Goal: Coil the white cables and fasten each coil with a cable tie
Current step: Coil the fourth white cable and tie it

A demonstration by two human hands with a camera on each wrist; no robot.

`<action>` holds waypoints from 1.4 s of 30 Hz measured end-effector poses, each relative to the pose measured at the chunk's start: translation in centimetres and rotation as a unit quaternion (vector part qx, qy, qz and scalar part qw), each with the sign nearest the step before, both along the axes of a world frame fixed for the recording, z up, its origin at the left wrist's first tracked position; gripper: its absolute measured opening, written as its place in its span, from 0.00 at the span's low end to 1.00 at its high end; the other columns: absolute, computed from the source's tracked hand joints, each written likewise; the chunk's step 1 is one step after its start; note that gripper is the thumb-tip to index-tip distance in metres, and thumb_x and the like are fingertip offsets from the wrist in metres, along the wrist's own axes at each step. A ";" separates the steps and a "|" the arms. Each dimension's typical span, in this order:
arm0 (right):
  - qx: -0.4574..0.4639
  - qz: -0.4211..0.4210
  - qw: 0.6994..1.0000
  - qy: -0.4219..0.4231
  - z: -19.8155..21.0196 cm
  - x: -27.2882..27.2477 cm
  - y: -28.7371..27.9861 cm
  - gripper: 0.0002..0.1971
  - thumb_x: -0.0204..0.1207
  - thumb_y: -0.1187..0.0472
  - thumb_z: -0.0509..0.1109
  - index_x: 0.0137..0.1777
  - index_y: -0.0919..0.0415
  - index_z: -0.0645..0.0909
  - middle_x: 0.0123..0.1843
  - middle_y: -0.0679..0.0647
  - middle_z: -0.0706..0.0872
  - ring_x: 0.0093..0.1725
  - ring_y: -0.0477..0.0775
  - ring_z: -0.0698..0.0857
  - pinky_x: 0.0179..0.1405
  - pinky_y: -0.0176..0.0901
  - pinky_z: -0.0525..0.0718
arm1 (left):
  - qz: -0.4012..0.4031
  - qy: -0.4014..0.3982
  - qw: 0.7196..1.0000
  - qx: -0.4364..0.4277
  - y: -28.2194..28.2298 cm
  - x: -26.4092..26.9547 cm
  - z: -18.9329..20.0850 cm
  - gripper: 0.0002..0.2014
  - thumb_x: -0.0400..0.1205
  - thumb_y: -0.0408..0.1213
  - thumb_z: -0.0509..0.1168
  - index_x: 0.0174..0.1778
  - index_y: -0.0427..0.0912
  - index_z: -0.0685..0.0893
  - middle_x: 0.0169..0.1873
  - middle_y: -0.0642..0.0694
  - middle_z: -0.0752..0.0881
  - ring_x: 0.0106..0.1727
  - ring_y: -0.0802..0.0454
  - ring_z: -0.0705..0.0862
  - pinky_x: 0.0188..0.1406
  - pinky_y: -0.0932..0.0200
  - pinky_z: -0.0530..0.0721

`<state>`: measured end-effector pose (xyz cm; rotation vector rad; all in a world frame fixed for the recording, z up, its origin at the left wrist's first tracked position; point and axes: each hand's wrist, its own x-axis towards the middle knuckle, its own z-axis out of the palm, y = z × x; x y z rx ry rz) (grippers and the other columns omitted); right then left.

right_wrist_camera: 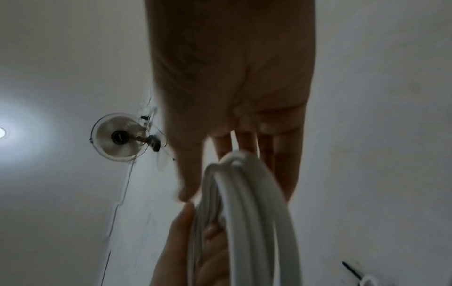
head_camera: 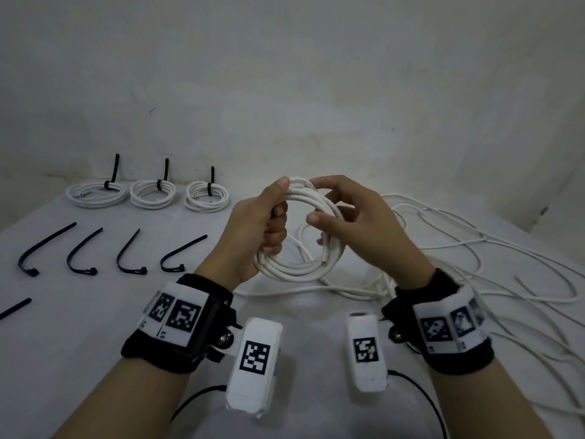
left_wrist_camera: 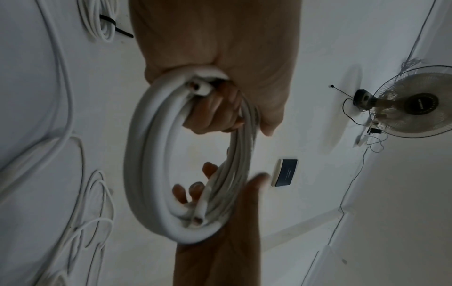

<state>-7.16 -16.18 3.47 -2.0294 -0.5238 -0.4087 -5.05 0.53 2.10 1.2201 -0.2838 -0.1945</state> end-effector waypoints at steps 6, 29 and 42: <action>0.013 -0.085 0.990 -0.110 -1.8 0.6 1.8 0.09 0.75 0.52 0.74 0.50 0.54 0.81 0.29 0.43 0.79 0.28 0.54 0.82 0.30 0.55 0.83 | -0.033 0.037 0.999 -0.017 0.6 0.3 0.1 0.25 0.68 0.64 0.61 0.25 0.44 0.67 0.13 0.55 0.59 0.11 0.63 0.56 0.10 0.70 0.54; 0.091 -0.029 0.992 -0.077 -2.7 2.1 3.0 0.07 0.82 0.58 0.65 0.55 0.58 0.81 0.26 0.43 0.78 0.17 0.56 0.82 0.17 0.42 0.76 | -0.013 0.020 1.000 0.014 0.8 1.4 -0.6 0.23 0.82 0.55 0.56 0.28 0.42 0.71 0.15 0.54 0.64 0.13 0.61 0.62 0.13 0.69 0.62; 0.178 -0.035 0.982 -0.054 -3.2 1.9 2.3 0.06 0.78 0.61 0.70 0.52 0.60 0.84 0.30 0.47 0.83 0.16 0.54 0.78 0.18 0.37 0.75 | 0.050 -0.075 0.990 0.112 0.6 1.4 -1.4 0.25 0.83 0.55 0.56 0.33 0.37 0.82 0.17 0.48 0.70 0.19 0.54 0.69 0.24 0.61 0.76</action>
